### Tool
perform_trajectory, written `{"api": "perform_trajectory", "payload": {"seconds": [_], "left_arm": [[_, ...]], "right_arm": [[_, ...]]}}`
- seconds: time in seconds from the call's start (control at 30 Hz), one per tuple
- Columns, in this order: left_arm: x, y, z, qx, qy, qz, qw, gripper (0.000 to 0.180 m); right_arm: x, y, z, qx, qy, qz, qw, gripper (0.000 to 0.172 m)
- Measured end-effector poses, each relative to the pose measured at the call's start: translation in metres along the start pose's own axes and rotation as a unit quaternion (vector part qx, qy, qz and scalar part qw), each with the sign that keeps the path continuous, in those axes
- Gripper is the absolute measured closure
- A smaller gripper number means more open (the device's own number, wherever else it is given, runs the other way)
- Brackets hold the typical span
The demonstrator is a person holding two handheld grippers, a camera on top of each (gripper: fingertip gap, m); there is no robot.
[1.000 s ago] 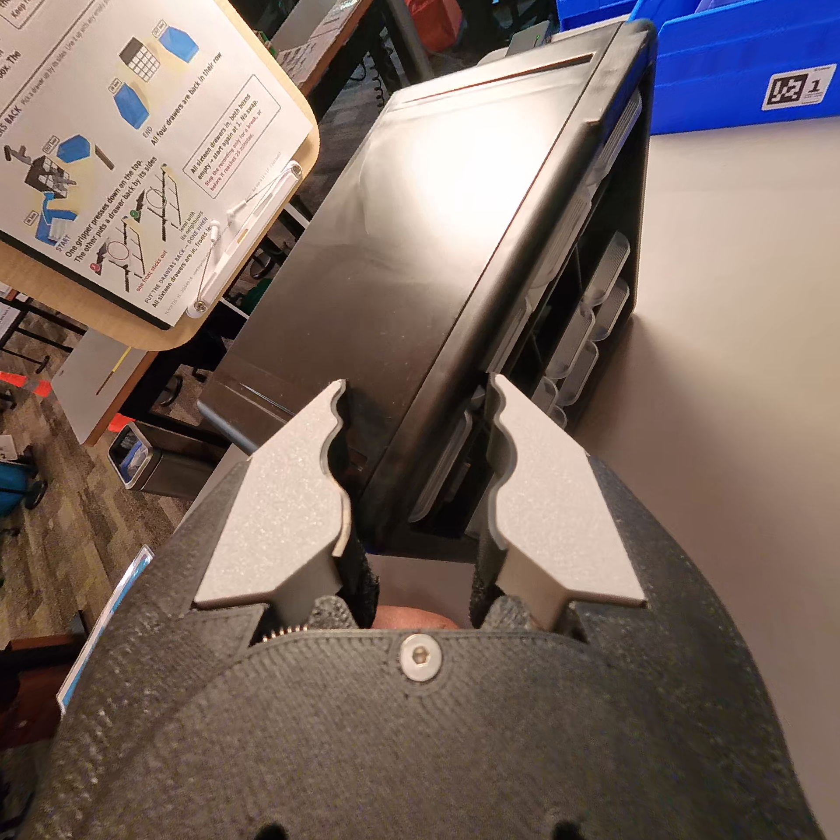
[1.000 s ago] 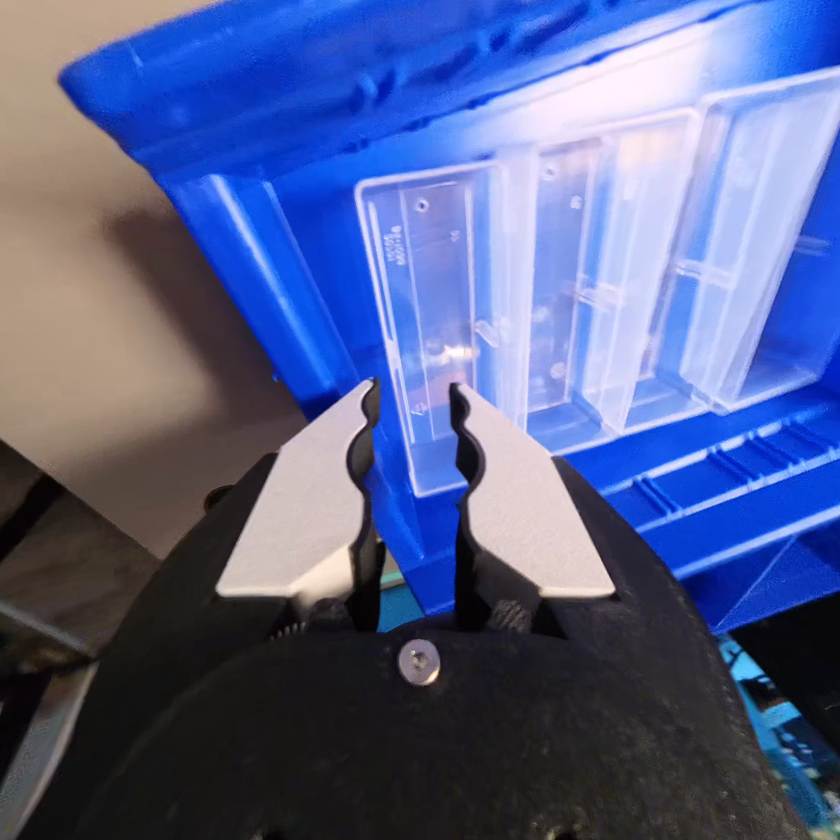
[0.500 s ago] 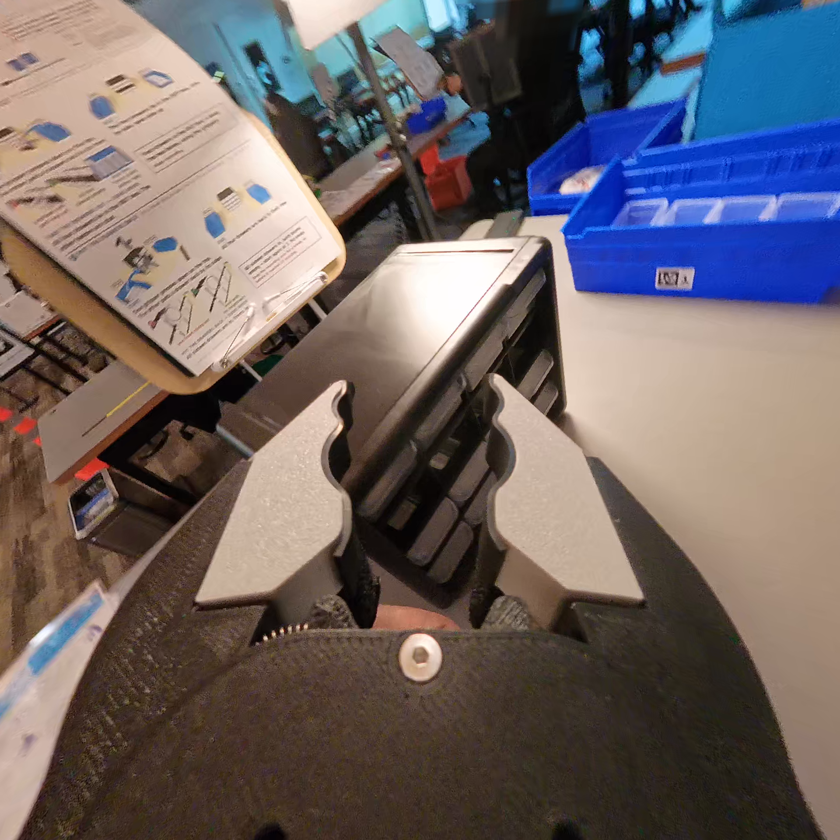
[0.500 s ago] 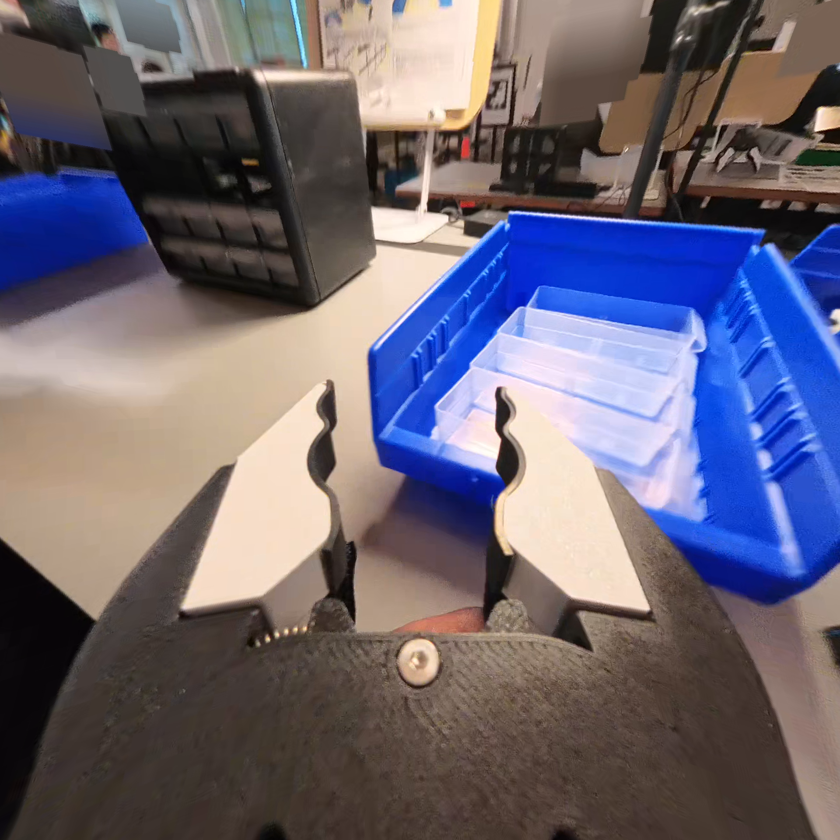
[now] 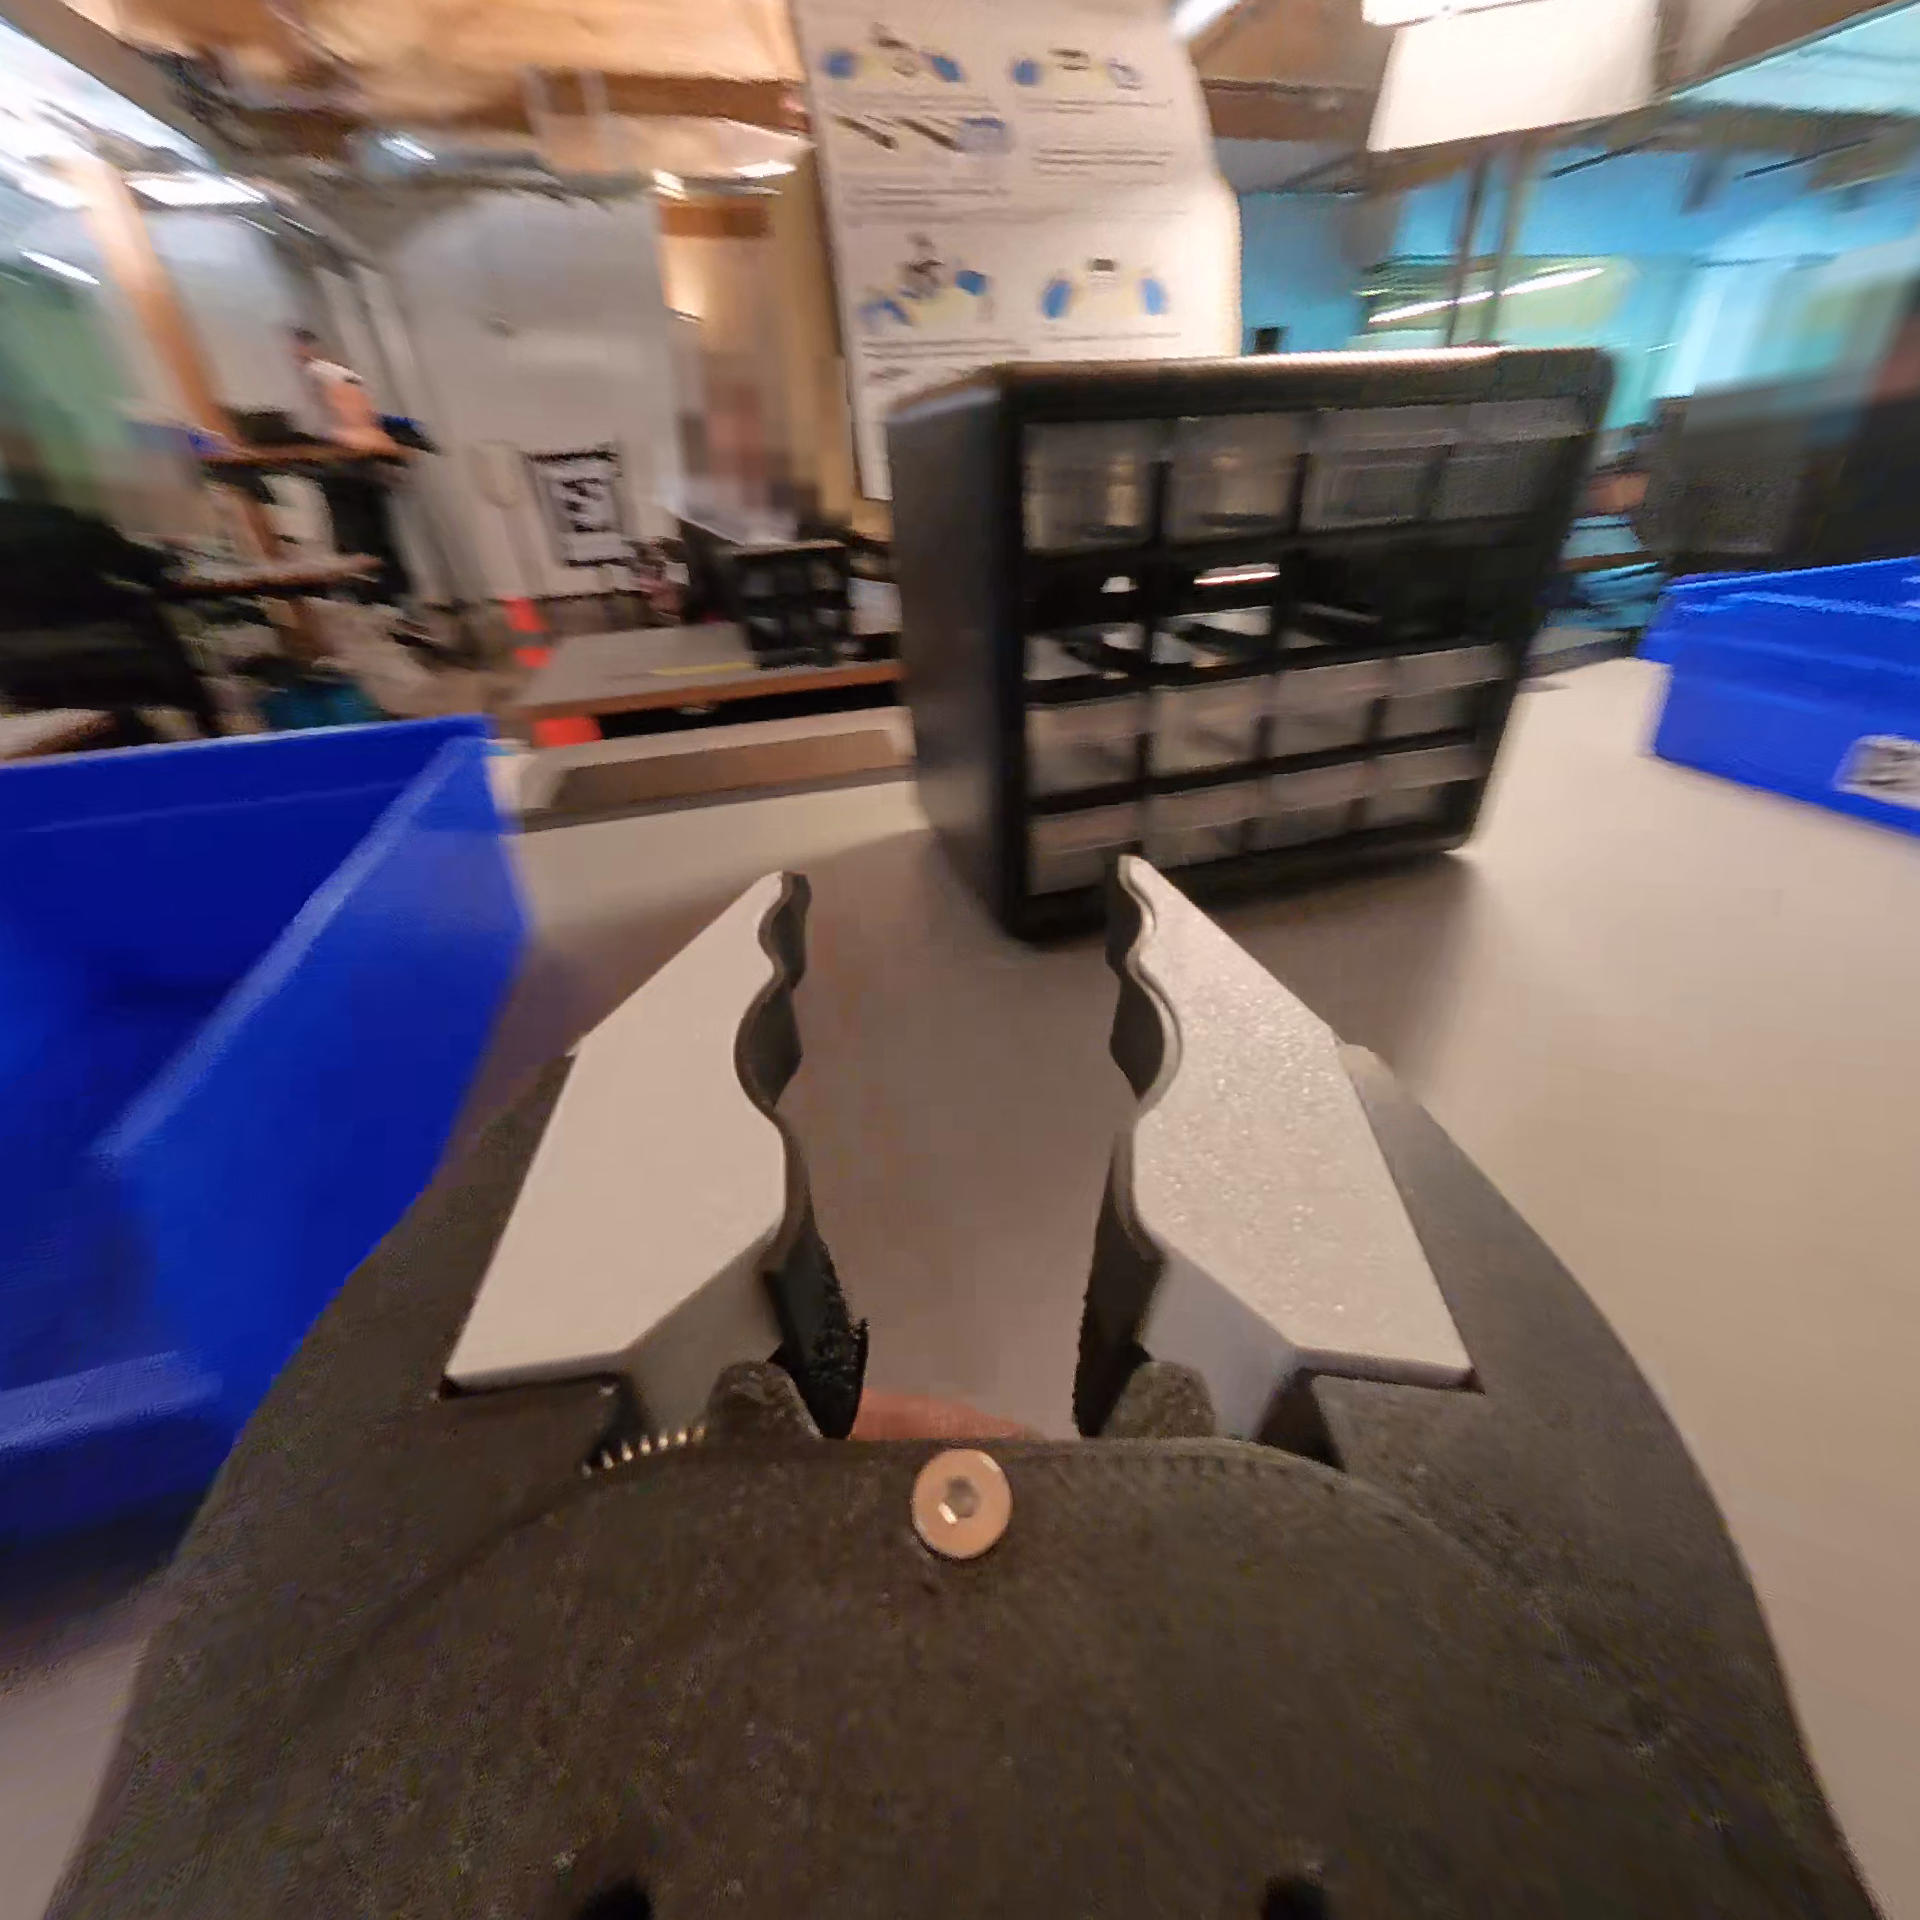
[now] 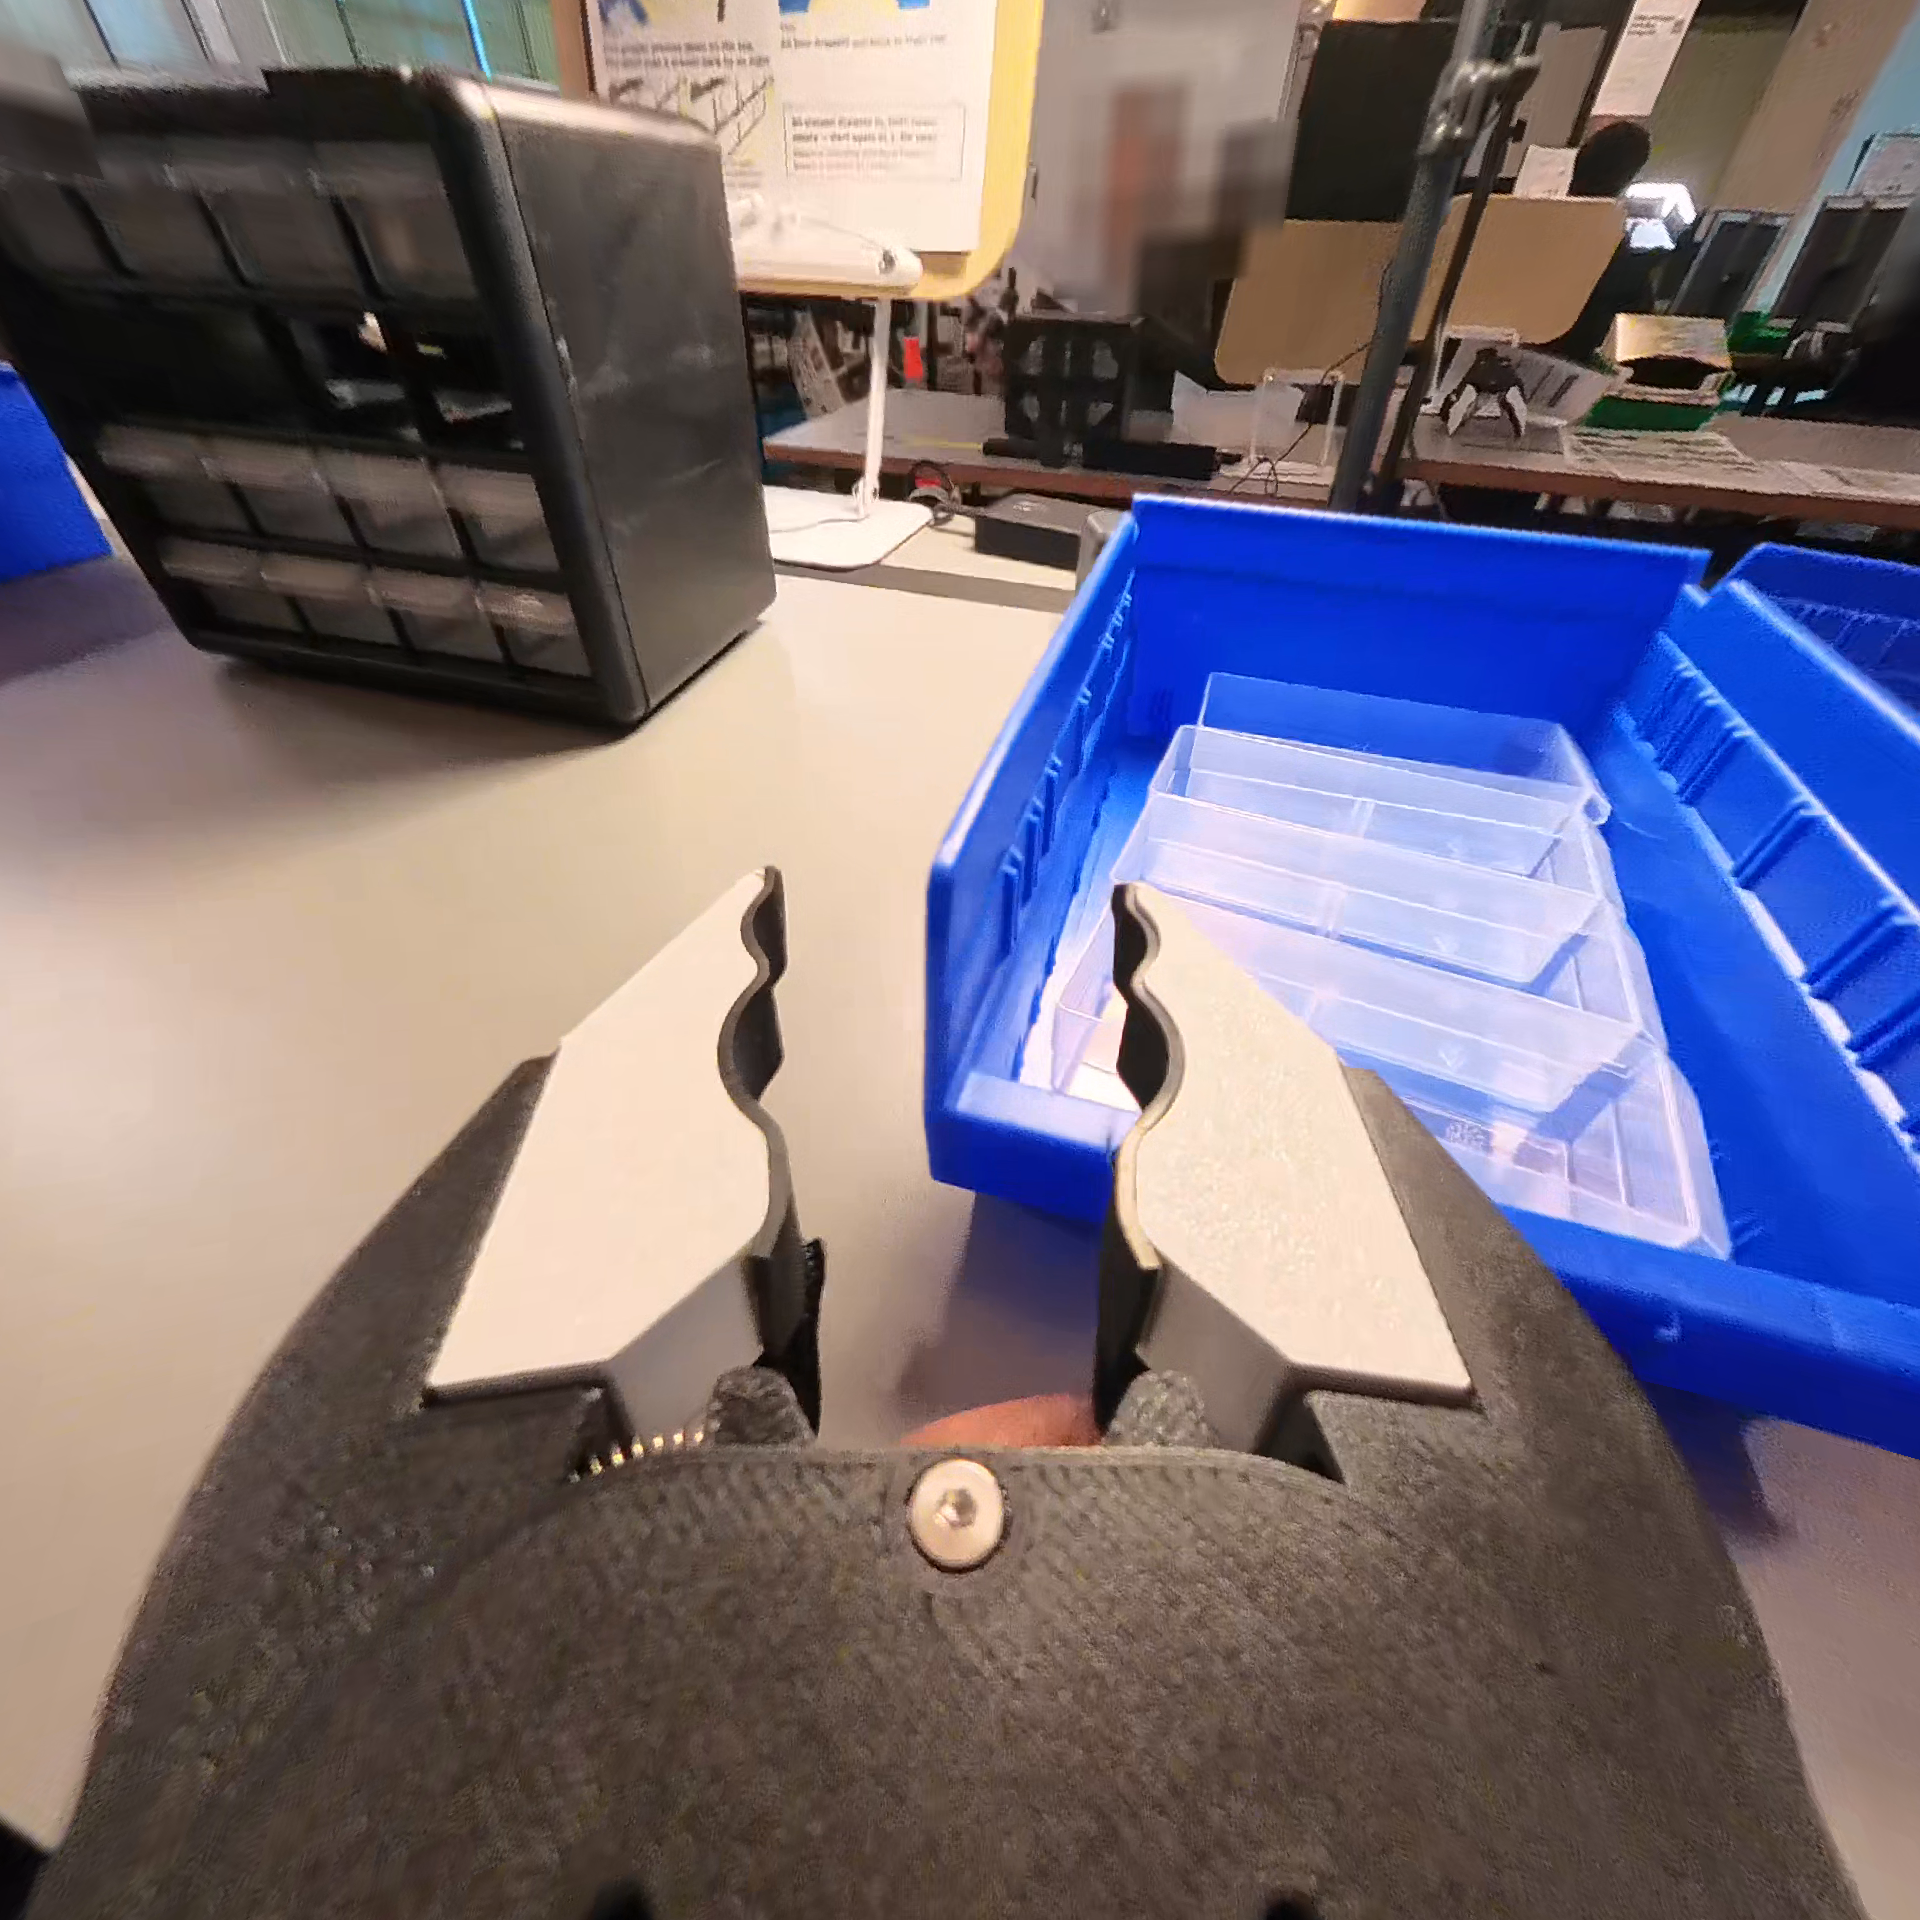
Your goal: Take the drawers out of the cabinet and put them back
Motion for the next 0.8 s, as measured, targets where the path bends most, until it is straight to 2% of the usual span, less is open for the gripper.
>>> {"api": "perform_trajectory", "payload": {"seconds": [0.13,0.27,0.37,0.47,0.7,0.8], "left_arm": [[-0.025,0.005,-0.044,0.061,0.133,-0.011,0.989,0.12],[-0.034,0.0,-0.091,0.062,0.226,-0.068,0.97,0.112],[-0.027,-0.019,-0.111,0.044,0.223,-0.133,0.965,0.111],[-0.02,-0.033,-0.123,0.043,0.227,-0.159,0.96,0.115],[-0.001,-0.042,-0.134,0.059,0.22,-0.187,0.956,0.134],[0.007,-0.042,-0.136,0.065,0.222,-0.191,0.954,0.142]], "right_arm": [[0.01,0.008,0.0,-0.017,-0.04,-0.013,0.999,0.104],[0.019,0.003,0.008,-0.001,-0.066,-0.049,0.997,0.097],[0.027,-0.004,0.005,-0.004,-0.053,-0.068,0.996,0.097],[0.035,-0.009,0.002,-0.025,-0.053,-0.083,0.995,0.098],[0.041,-0.009,0.006,-0.062,-0.105,-0.096,0.988,0.129],[0.043,-0.009,0.008,-0.063,-0.126,-0.104,0.985,0.132]]}}
Point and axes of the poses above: each gripper's, where its closed fingertips meet, x out along the fingers, y out of its top, z = x × y across the jaws, the point moved 7 cm from there along -x, back along the fingers, and after that the axes turned 2 degrees about z, right-handed, at the moved point
